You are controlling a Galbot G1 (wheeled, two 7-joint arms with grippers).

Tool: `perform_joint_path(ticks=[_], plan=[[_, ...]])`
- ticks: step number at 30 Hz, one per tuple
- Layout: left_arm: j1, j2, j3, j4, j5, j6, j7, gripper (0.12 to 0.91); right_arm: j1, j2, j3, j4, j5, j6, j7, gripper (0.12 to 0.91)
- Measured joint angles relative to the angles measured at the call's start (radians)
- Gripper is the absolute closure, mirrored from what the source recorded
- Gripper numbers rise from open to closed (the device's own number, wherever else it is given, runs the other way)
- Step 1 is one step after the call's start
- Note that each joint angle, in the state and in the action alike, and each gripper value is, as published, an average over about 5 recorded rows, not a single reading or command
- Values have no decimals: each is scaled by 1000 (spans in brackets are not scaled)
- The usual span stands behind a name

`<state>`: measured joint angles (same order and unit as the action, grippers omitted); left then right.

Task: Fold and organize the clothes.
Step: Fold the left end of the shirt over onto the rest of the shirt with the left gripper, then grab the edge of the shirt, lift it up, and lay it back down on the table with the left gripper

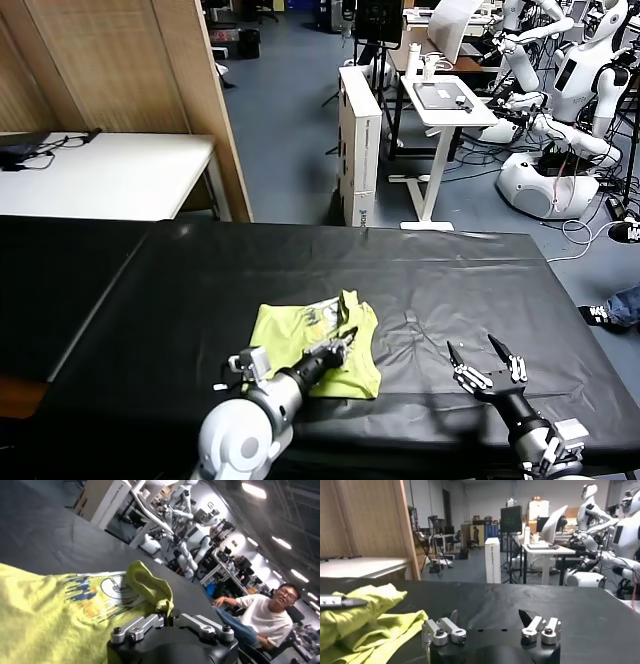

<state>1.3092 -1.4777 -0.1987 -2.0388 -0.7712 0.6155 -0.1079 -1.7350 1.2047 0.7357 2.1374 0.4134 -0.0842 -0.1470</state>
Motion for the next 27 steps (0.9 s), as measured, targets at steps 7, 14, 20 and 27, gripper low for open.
perform_joint_path(ticks=[7,14,20,27], plan=[[2,-24,-10,29,27,-11,14,701,4,-23,-28,16,-10,0,-2,118],[30,-27,-3,13,46,-11,19,356,24,-78,-80,42,-24,-72,-36,118],[53,-12,-27,-26,54,-19,14,135,62,-139,-153,56,-37,-126,-21,118],[67,43,-129,-82,53,-50,20,123,144,-206,-273,24,-116,-164,-62,118]])
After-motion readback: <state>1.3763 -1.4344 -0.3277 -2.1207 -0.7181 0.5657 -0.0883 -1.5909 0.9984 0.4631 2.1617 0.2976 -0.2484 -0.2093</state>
